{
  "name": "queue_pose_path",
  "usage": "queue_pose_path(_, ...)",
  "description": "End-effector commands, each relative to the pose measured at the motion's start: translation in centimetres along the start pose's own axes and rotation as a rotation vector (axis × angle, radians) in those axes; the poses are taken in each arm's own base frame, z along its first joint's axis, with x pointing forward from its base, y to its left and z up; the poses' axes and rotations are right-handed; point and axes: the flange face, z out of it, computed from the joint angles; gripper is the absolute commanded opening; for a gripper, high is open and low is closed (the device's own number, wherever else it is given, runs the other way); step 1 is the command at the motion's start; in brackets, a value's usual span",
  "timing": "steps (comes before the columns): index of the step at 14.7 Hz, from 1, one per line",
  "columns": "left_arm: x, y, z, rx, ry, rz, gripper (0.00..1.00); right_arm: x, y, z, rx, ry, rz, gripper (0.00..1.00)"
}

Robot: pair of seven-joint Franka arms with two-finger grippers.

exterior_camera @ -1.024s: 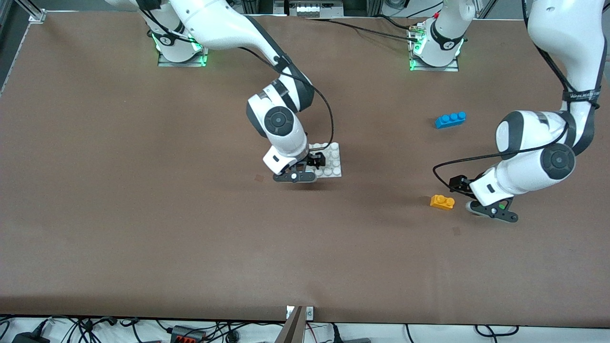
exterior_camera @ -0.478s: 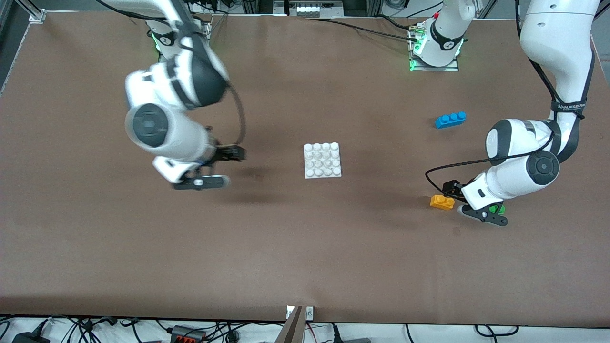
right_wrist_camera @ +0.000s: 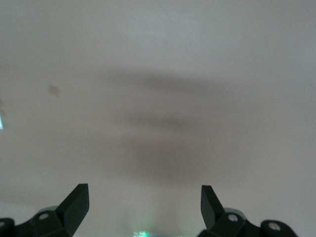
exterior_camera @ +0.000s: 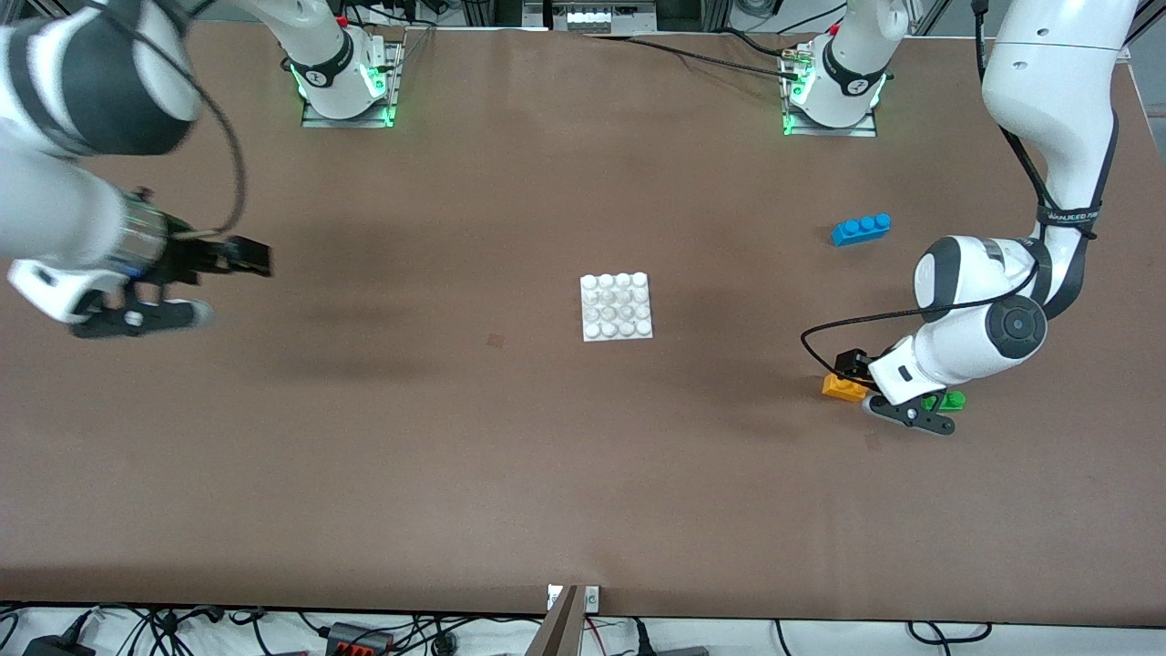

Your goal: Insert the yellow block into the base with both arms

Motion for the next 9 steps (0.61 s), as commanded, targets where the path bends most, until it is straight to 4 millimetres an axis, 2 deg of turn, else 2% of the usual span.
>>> queue_pose_path(1, -0.5, 0.5, 1.3, 0.019, 0.009, 0.000, 1.00, -2.6, 5.7, -4.1, 0.022, 0.059, 0.013, 1.00)
queue_pose_path(2, -0.6, 0.5, 1.5, 0.021, 0.023, 0.002, 1.00, -2.9, 6.1, -4.9, 0.024, 0.088, 0.016, 1.00)
queue_pose_path(3, -0.8, 0.7, 1.9, 0.021, 0.023, 0.004, 1.00, -4.4, 8.7, -6.3, 0.032, 0.122, 0.053, 1.00)
queue_pose_path(4, -0.7, 0.8, 2.0, 0.021, 0.021, 0.007, 1.00, -5.3, 8.4, -6.5, 0.007, 0.112, 0.042, 1.00)
queue_pose_path(5, -0.8, 0.8, 2.0, 0.020, 0.020, 0.007, 1.00, -7.2, 9.0, -6.7, -0.042, 0.101, 0.049, 1.00)
queue_pose_path(7, -0.8, 0.9, 2.1, 0.020, 0.018, 0.011, 1.00, -9.6, 8.5, -5.9, -0.112, 0.086, 0.037, 1.00)
queue_pose_path(9, -0.8, 0.9, 2.2, 0.020, 0.017, 0.010, 1.00, -10.1, 8.7, -5.2, -0.108, 0.135, 0.044, 1.00)
